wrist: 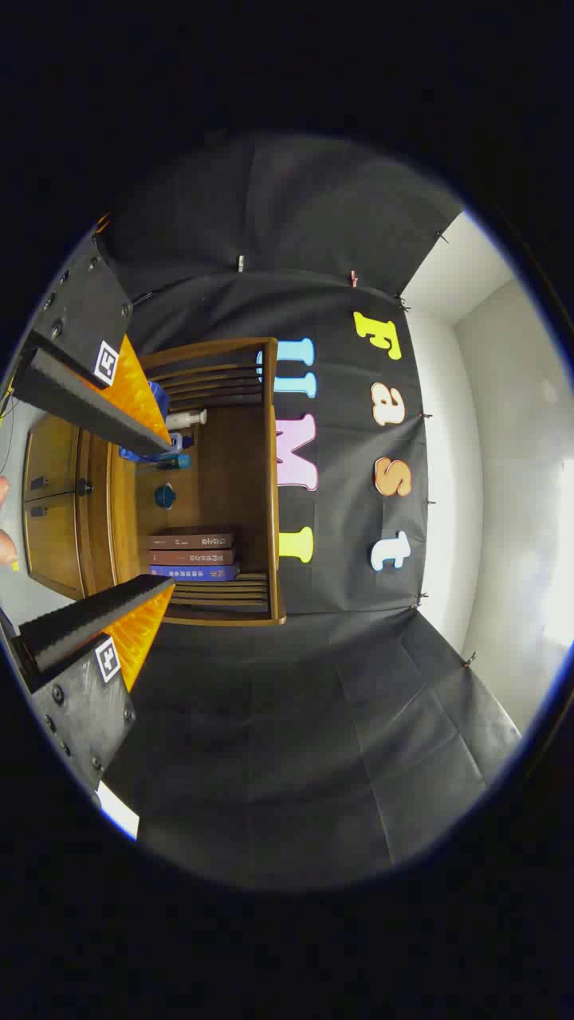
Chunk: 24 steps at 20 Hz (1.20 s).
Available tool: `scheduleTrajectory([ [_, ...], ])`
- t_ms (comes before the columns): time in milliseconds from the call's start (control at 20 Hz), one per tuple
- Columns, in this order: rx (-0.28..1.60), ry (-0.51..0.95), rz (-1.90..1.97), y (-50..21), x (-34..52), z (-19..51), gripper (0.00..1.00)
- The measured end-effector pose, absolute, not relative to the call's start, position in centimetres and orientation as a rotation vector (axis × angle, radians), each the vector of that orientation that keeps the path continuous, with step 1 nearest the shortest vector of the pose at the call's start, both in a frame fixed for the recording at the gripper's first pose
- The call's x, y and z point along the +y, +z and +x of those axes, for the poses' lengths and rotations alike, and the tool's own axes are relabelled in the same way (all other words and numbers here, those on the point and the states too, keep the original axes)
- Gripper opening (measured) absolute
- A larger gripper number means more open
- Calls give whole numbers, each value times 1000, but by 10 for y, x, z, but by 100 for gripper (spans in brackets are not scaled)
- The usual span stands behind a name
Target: Pull open the drawer, take out the items inside it, and place them on the countertop above the cabinet.
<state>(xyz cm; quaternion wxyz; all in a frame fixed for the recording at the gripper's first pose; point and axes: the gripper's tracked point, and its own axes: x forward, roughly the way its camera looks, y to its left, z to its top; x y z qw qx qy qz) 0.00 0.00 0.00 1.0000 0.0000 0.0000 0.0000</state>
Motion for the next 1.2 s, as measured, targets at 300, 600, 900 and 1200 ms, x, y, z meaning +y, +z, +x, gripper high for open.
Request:
scheduleTrajectory([
  [300, 7, -2, -10, -1, -2, 0, 98],
  [600, 4, 4, 3, -1, 1, -2, 98],
  [900, -1, 8, 4, -1, 5, 1, 98],
  [1200, -71, -10, -3, -15, 12, 41, 98],
])
